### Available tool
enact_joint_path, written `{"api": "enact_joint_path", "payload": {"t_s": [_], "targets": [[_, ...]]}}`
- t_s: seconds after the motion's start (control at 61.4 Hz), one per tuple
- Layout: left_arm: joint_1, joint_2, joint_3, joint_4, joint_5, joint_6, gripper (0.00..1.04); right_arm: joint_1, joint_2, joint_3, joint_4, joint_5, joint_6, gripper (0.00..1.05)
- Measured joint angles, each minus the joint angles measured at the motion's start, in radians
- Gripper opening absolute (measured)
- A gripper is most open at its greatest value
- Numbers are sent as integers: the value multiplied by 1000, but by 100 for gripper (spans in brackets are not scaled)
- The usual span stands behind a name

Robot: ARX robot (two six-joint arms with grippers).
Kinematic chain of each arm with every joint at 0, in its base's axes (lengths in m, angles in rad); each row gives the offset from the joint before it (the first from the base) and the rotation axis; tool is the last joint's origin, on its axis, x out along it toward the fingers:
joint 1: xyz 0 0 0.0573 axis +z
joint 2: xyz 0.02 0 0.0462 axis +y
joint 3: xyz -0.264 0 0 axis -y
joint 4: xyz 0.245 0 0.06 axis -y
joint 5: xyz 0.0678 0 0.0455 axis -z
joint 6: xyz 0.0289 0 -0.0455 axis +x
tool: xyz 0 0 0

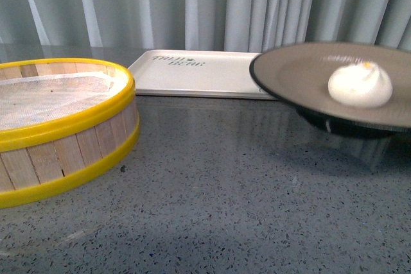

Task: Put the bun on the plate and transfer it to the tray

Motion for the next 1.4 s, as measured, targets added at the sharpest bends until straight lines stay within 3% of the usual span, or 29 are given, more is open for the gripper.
{"api": "enact_joint_path", "payload": {"t_s": [0.342,0.538,0.929,1.271,1.402], "targets": [[0,0,0,0,0,0,98,-31,52,69,258,-18,120,3],[0,0,0,0,0,0,98,8,190,195,350,-1,197,3],[0,0,0,0,0,0,98,126,642,755,105,141,286,3],[0,0,0,0,0,0,98,211,777,962,-50,177,281,3],[0,0,0,0,0,0,98,229,803,956,-58,188,271,3]]}}
